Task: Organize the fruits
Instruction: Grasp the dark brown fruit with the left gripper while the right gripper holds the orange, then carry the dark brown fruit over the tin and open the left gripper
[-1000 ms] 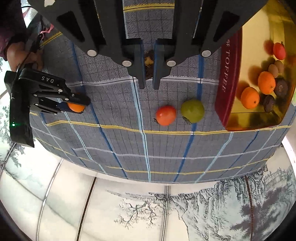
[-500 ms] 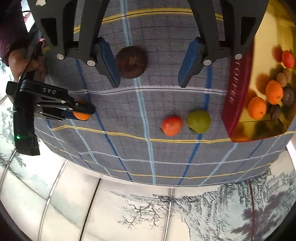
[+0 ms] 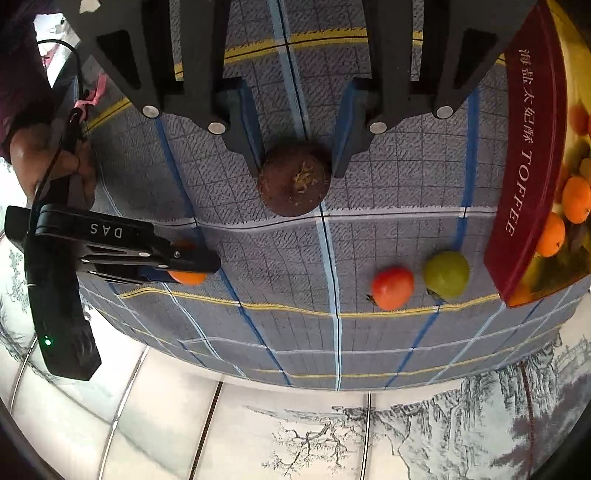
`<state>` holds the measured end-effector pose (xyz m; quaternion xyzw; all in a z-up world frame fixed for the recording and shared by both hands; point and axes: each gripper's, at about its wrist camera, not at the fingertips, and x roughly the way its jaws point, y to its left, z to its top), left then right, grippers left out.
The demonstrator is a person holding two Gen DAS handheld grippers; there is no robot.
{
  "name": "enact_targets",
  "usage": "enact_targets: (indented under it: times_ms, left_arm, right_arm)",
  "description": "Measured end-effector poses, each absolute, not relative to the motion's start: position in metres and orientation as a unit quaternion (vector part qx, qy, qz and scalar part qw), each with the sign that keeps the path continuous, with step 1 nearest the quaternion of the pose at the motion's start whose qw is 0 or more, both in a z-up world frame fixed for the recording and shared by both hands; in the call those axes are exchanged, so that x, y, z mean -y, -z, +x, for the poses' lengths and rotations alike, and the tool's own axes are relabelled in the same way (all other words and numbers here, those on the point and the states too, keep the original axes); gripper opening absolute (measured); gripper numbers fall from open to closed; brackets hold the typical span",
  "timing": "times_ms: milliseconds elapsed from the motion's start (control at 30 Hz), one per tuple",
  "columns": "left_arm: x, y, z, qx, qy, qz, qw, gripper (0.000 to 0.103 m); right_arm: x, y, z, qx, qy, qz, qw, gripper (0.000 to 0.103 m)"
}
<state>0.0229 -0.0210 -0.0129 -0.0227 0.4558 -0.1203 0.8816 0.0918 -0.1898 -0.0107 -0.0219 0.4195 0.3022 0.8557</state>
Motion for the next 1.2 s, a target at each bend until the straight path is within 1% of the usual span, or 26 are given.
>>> enact_targets:
  times_ms: [200,367,633,900,967,1200]
  left_arm:
    - [0.027,0.005,0.015,-0.442,0.123,-0.021,0.888,0.032]
    - [0.031,-0.008,0.005,-0.425,0.123,-0.012,0.897,0.032]
    - [0.019,-0.025,-0.011,-0.415,0.114,-0.034,0.902,0.032]
    - [-0.008,-0.051,-0.032,-0.387,0.087,-0.053,0.917,0.032]
    - [-0.021,-0.057,-0.038,-0.378,0.071,-0.056,0.921,0.032]
    - [-0.064,-0.056,-0.044,-0.373,0.011,-0.055,0.926,0.032]
  right_arm:
    - [0.19,0.011,0.092,-0.419,-0.303,-0.022,0.855,0.045]
    - [0.183,0.01,0.088,-0.417,-0.308,-0.041,0.854,0.054]
    - [0.183,0.01,0.089,-0.417,-0.308,-0.043,0.854,0.055]
    - [0.183,0.011,0.089,-0.417,-0.307,-0.048,0.854,0.057]
    - [0.182,0.011,0.089,-0.417,-0.309,-0.052,0.854,0.059]
    - [0.179,0.011,0.087,-0.415,-0.307,-0.064,0.854,0.062]
